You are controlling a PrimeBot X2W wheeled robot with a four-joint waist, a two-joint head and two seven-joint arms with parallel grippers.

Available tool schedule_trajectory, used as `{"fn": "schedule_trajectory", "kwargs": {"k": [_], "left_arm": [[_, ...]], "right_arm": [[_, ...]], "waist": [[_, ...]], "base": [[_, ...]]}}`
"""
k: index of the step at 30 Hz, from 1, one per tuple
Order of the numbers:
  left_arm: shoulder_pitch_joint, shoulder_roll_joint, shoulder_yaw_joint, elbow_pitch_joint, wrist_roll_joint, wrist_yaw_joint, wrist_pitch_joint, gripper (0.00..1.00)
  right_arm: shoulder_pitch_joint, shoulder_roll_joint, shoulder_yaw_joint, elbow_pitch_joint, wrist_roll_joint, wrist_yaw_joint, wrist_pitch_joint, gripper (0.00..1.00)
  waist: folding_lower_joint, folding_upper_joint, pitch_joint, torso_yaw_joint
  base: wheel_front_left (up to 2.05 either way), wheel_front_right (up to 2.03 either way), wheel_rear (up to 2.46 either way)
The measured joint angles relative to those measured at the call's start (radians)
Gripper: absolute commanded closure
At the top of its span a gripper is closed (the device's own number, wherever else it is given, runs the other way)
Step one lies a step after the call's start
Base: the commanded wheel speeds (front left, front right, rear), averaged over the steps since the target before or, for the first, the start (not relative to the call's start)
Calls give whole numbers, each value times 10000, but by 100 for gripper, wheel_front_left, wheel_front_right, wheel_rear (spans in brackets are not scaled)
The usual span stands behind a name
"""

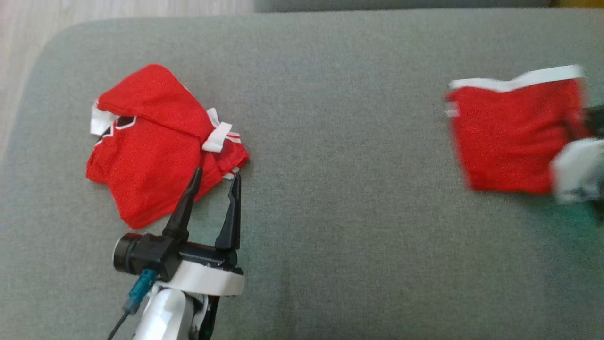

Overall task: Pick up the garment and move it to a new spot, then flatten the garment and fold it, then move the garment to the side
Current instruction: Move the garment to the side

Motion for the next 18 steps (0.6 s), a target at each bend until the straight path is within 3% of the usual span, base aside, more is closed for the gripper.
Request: {"fn": "schedule_trajectory", "kwargs": {"k": [4, 8, 13, 18], "left_arm": [[-35, 0, -19, -364, 4, -4, -2, 0], [-227, 0, -25, -502, 75, -15, -2, 0], [-745, -2, 8, -786, 75, -90, -2, 0], [-839, -4, 107, -777, 75, -150, -2, 0]], "right_arm": [[-36, -1436, 113, -71, -4, 0, -125, 100], [-195, -2330, -79, -52, -15, 0, -272, 100], [-662, -2865, -583, -56, -94, 0, -301, 100], [-704, -2869, -802, -109, -163, 0, -353, 100]], "waist": [[1, 0, 371, -61], [2, 0, 843, -67], [3, 0, 1398, -32], [3, 0, 1732, -69]], "base": [[0, 0, 0], [0, 0, 0], [0, 0, 0], [0, 0, 0]]}}
